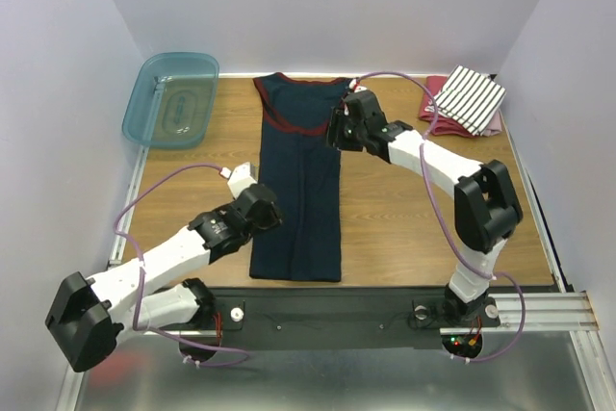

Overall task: Fold and stack the tank tops
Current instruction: Fold the tank top

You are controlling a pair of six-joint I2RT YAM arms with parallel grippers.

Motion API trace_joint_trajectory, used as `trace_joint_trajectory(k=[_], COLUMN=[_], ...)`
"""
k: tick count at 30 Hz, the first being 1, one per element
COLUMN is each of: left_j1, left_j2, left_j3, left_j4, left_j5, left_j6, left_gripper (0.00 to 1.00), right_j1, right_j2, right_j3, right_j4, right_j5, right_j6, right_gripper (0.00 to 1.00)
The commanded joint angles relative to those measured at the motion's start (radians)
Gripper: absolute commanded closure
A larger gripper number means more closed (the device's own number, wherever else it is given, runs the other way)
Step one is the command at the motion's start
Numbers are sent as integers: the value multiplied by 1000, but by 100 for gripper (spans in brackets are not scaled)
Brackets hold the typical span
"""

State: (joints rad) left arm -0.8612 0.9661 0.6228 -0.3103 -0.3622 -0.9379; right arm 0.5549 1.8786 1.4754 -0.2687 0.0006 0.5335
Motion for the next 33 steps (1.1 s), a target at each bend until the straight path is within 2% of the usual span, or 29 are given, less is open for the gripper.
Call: trace_joint_trajectory(k=[1, 2, 4, 5, 6, 7, 9, 10, 11, 13, 19, 25, 29, 33], left_j1=[134, 215, 286, 342, 369, 393, 430, 444, 453, 470, 499, 518, 533, 553], left_j2=[28, 54, 123, 208, 253, 301, 458, 514, 614, 692, 955, 1132, 1293, 1381], left_j3=[-22, -6, 44, 113, 189, 190, 370, 371, 461, 552, 739, 911, 1131, 1276], left_j4=[101, 123, 194, 204, 221, 240, 226, 212, 202, 186, 194, 192, 129, 91], left_j5=[54, 72, 110, 108, 108, 108, 73, 62, 54, 39, 68, 120, 141, 166], left_j6=[115, 140, 200, 243, 279, 280, 341, 358, 382, 395, 459, 510, 524, 515], left_gripper=[56, 56, 56, 57, 58, 59, 60, 62, 63, 63, 64, 64, 65, 65], right_j1=[20, 19, 14, 13, 10, 8, -16, -16, -36, -68, -128, -170, -208, -219], right_j2=[-53, -44, 2, 23, 89, 121, 209, 209, 247, 275, 388, 522, 600, 666], right_j3=[-154, -152, -98, -66, 3, 41, 120, 120, 141, 155, 278, 453, 580, 710], right_j4=[71, 69, 71, 75, 75, 74, 53, 52, 43, 40, 10, -32, -62, -76], right_j5=[99, 117, 108, 116, 130, 131, 142, 139, 139, 144, 102, 107, 84, 88], right_j6=[-7, -13, -38, -44, -59, -67, -63, -56, -52, -52, -110, -158, -176, -207], right_gripper=[39, 39, 39, 42, 43, 44, 44, 44, 44, 44, 43, 43, 42, 41])
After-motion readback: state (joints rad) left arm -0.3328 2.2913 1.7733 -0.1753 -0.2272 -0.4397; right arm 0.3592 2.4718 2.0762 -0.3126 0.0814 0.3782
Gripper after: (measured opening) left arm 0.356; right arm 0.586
